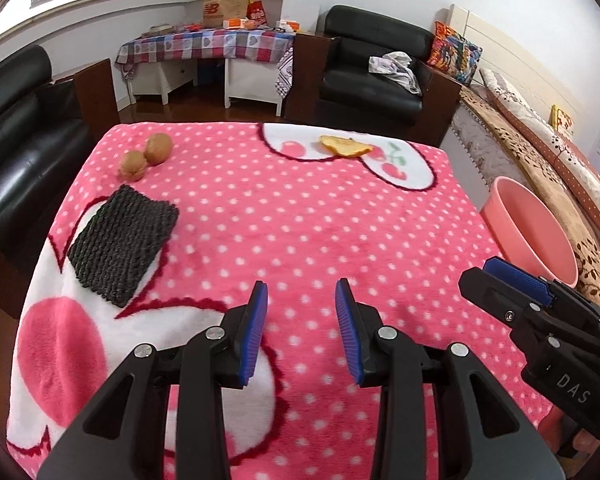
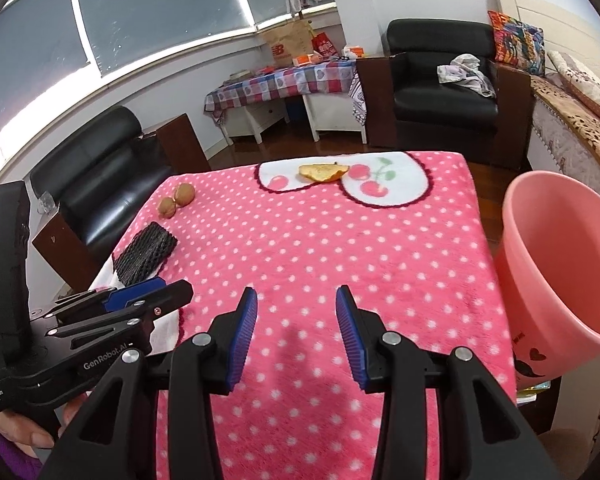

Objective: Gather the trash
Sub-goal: 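Move both open grippers back over the table, then grasp the black mesh pad with the left gripper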

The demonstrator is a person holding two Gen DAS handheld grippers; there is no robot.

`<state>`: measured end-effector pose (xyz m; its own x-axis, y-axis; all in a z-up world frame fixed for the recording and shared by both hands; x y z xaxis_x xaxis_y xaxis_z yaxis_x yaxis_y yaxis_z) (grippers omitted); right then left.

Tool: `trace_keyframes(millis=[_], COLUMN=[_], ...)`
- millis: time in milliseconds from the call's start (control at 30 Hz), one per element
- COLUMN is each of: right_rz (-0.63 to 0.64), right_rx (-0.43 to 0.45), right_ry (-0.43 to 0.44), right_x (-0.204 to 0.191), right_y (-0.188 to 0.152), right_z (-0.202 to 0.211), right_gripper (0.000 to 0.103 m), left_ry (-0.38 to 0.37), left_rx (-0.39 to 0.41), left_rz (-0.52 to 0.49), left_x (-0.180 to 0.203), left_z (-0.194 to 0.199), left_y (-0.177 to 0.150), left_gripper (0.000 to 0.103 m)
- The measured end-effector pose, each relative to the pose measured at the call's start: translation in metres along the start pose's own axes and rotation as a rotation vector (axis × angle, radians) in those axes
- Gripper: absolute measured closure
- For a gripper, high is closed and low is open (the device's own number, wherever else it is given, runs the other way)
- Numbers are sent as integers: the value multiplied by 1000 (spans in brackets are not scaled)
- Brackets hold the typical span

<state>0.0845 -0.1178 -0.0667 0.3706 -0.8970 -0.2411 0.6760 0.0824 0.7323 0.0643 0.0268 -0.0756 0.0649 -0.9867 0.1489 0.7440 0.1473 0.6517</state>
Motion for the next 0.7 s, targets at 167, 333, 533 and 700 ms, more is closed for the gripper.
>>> trace_keyframes(millis=[167, 333, 533, 700], right_rz=[19, 53, 102, 121], right_rx=[-15, -34, -47, -72], right_ry=[8, 24, 44, 68], right_x=[-9, -24, -43, -58], right_y=[2, 3, 3, 1], right_z=[-10, -20, -30, -42], right_gripper=[62, 61, 60, 60], left_ry=[0, 21, 89, 146], left_rx=[7, 31, 67, 49], left_rz=[37, 52, 59, 60], left_x=[-18, -37, -79, -114], left_z=[3, 11, 25, 27], left_y=[2, 5, 11, 10], left_gripper=[68, 68, 68, 68])
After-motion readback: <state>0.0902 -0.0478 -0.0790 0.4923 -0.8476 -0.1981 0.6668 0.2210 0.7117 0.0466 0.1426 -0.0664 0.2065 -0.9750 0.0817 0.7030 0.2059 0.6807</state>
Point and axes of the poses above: each gripper's, at about its wrist camera, not at the fingertips, and z roughly against the way its jaws point, x to its right, y to its top, the point moved 4 cm from there along -z, roughly the way its jaws point, and after that the axes turned 1 degree about z, right-handed, at the moved point
